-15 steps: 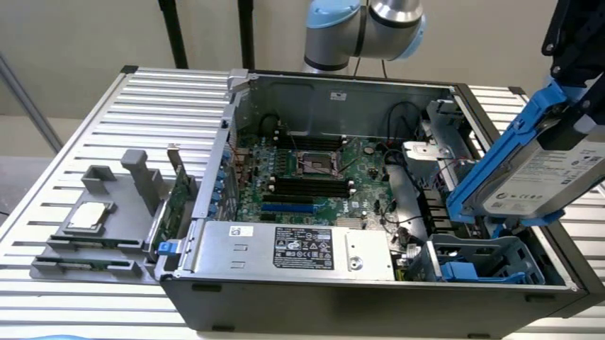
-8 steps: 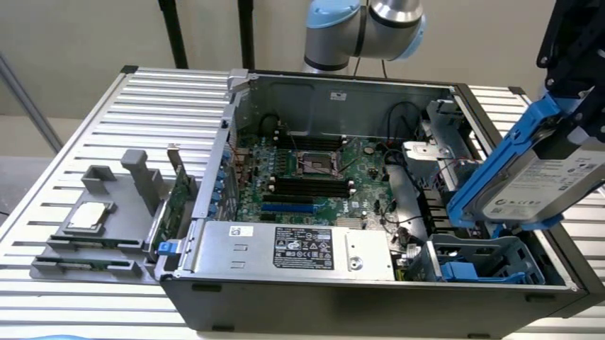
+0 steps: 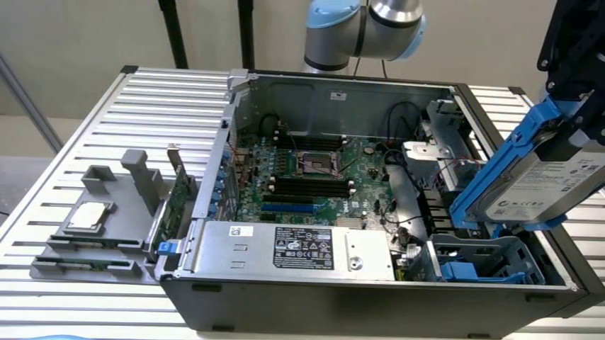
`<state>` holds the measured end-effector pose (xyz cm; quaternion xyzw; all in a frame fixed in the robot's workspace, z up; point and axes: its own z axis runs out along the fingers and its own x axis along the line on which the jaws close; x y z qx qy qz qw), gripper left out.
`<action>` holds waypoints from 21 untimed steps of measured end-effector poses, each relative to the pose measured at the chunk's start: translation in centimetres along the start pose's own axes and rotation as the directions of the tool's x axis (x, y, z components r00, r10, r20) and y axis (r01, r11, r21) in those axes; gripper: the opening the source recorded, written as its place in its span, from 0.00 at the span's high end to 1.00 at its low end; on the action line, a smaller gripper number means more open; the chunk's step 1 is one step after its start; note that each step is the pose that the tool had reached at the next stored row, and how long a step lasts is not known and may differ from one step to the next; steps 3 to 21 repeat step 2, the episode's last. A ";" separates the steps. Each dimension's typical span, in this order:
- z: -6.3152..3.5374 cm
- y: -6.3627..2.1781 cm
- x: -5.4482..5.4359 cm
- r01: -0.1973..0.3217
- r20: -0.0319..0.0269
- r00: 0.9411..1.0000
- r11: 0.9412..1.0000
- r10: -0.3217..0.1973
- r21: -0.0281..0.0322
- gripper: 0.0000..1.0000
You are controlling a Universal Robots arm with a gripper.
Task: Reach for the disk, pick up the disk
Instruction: 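Pick up the disk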
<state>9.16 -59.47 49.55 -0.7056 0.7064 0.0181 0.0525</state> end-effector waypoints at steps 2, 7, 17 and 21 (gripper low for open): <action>0.00 0.00 0.0 0.000 0.000 1.000 1.000 0.000 0.000 0.67; 0.00 0.00 0.0 0.000 0.000 1.000 1.000 0.000 0.000 0.67; 0.00 0.00 0.0 0.000 0.000 1.000 1.000 0.000 0.000 0.67; 0.00 0.00 0.0 0.000 0.000 1.000 1.000 0.000 0.000 0.67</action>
